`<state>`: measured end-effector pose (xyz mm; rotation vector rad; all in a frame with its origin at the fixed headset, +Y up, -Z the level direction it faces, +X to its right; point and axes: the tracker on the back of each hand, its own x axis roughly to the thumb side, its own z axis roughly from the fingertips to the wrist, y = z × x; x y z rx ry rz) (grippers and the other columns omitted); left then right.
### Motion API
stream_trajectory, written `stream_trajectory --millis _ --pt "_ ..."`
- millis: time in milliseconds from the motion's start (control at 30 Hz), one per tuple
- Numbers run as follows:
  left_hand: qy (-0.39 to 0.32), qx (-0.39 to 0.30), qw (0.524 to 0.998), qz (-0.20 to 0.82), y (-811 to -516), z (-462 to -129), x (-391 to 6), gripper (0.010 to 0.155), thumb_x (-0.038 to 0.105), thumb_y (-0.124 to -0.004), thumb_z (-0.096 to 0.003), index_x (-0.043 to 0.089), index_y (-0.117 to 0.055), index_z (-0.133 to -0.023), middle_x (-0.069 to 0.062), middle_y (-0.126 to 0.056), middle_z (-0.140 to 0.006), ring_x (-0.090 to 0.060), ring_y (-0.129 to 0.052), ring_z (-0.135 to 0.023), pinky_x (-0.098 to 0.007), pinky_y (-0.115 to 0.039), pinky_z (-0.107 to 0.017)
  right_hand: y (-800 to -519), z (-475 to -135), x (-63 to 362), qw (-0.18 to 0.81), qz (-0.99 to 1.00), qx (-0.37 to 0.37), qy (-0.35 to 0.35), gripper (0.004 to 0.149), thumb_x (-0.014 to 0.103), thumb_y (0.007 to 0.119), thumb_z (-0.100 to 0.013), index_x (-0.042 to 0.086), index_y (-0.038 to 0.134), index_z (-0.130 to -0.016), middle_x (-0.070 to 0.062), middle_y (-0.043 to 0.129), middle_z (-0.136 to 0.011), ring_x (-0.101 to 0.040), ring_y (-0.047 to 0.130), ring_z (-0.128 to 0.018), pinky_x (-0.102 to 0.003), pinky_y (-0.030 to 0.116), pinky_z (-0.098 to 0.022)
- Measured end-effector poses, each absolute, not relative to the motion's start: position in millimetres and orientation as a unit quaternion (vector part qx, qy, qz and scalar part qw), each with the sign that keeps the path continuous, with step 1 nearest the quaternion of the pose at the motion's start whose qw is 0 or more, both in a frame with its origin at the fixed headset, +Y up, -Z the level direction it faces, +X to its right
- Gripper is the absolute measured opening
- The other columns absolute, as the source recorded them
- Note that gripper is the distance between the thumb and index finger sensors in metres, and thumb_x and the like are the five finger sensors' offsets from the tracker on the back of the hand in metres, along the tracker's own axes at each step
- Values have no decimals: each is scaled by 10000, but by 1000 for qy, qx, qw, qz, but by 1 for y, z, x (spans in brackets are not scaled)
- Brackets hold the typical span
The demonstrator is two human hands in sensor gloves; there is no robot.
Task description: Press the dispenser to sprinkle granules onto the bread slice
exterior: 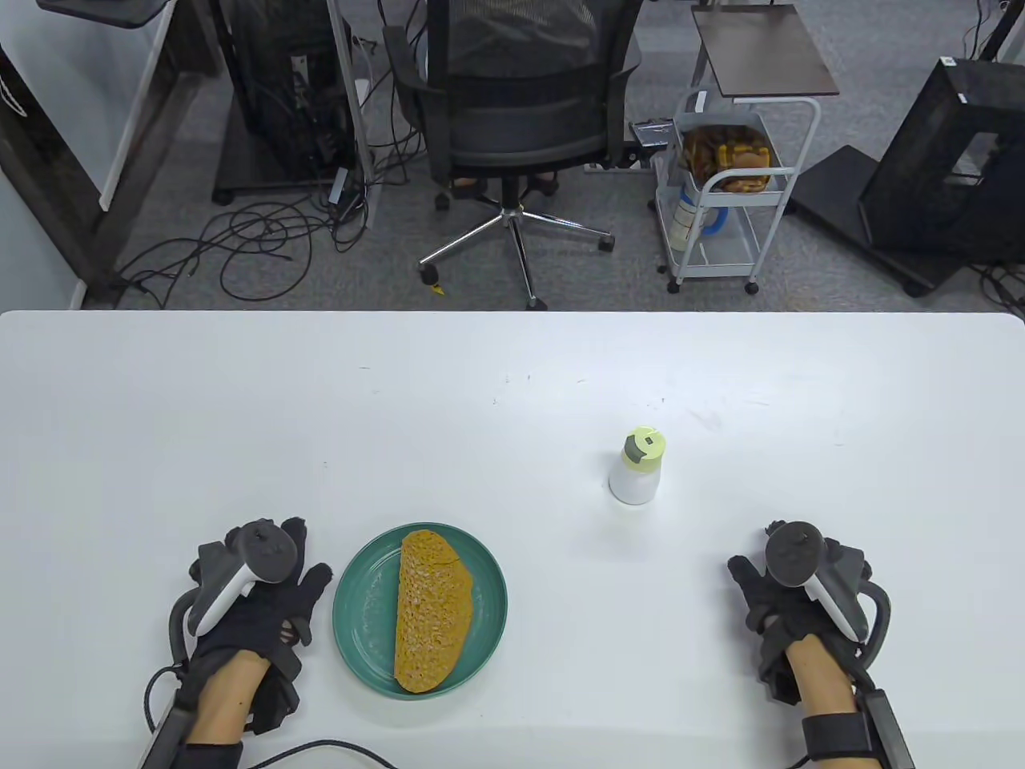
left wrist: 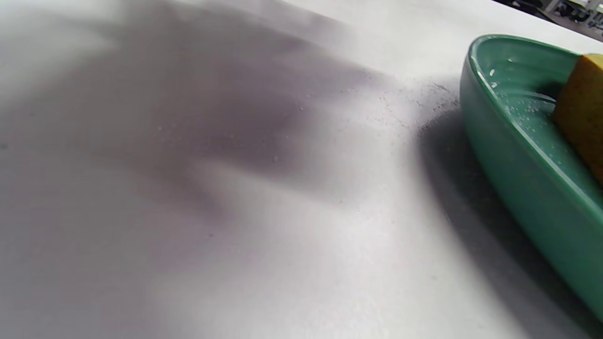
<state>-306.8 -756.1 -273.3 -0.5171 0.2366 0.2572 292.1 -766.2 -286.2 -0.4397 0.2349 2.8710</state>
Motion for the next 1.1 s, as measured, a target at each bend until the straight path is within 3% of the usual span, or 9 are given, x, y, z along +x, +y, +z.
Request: stream_trajectory --millis 100,200,333,400,500,700,867,967,1100 --pt "93 -246 956 131 -754 -272 -297 755 615 -578 -528 383 -230 -1156 -51 -218 -1294 -344 -139 -1217 -677 17 -777 -766 -286 293 118 978 -151 79 764 535 681 -443 120 450 -1042 -243 487 -1122 -567 342 -1036 -795 165 -668" --pt "76 -215 964 139 -749 -270 -282 726 586 -619 -541 286 -369 -1154 -137 -569 -1206 -397 -507 -1135 -692 -133 -814 -764 -286 293 122 978 -148 77 762 533 682 -443 120 451 -1041 -242 484 -1123 -565 340 -1037 -795 164 -668" --pt "105 -211 968 86 -751 -276 -266 712 538 -702 -542 200 -456 -1118 -150 -819 -968 -375 -815 -838 -621 -386 -819 -762 -285 294 127 979 -143 71 760 530 684 -444 120 453 -1041 -240 484 -1124 -564 343 -1038 -796 165 -667" --pt "114 -214 967 78 -752 -281 -262 664 463 -722 -555 131 -503 -1088 -151 -949 -761 -289 -931 -436 -518 -626 -696 -762 -285 295 130 979 -142 71 760 529 687 -443 120 455 -1040 -243 483 -1123 -566 340 -1037 -796 165 -668" --pt "120 -240 958 102 -757 -286 -261 597 410 -749 -554 83 -603 -1032 -138 -1010 -603 -236 -921 -223 -462 -738 -571 -763 -286 295 136 978 -138 72 760 528 687 -444 119 454 -1041 -242 479 -1124 -566 338 -1037 -795 163 -668" --pt "84 -284 936 188 -768 -290 -274 490 308 -728 -560 49 -639 -966 -132 -1008 -558 -213 -958 -229 -445 -769 -558 -765 -287 293 141 978 -131 77 747 516 686 -449 117 461 -1039 -244 482 -1122 -570 338 -1034 -796 167 -666" --pt "71 -275 908 309 -765 -288 -283 496 273 -743 -558 -12 -644 -951 -195 -1003 -578 -226 -956 -217 -455 -772 -543 -763 -286 295 159 975 -135 73 752 518 687 -447 117 455 -1039 -247 474 -1123 -568 337 -1035 -795 168 -667" --pt "59 -276 903 325 -757 -292 -267 494 270 -736 -559 -19 -644 -950 -185 -1012 -578 -218 -962 -210 -450 -781 -534 -762 -285 298 180 971 -140 66 751 514 689 -447 114 456 -1039 -248 473 -1122 -571 334 -1033 -795 165 -667" --pt "5 -303 894 329 -751 -301 -214 493 270 -733 -561 -18 -640 -950 -180 -1016 -581 -211 -971 -214 -450 -786 -530 -764 -285 300 190 969 -139 74 749 512 689 -449 111 459 -1037 -253 476 -1119 -572 339 -1030 -794 169 -666"
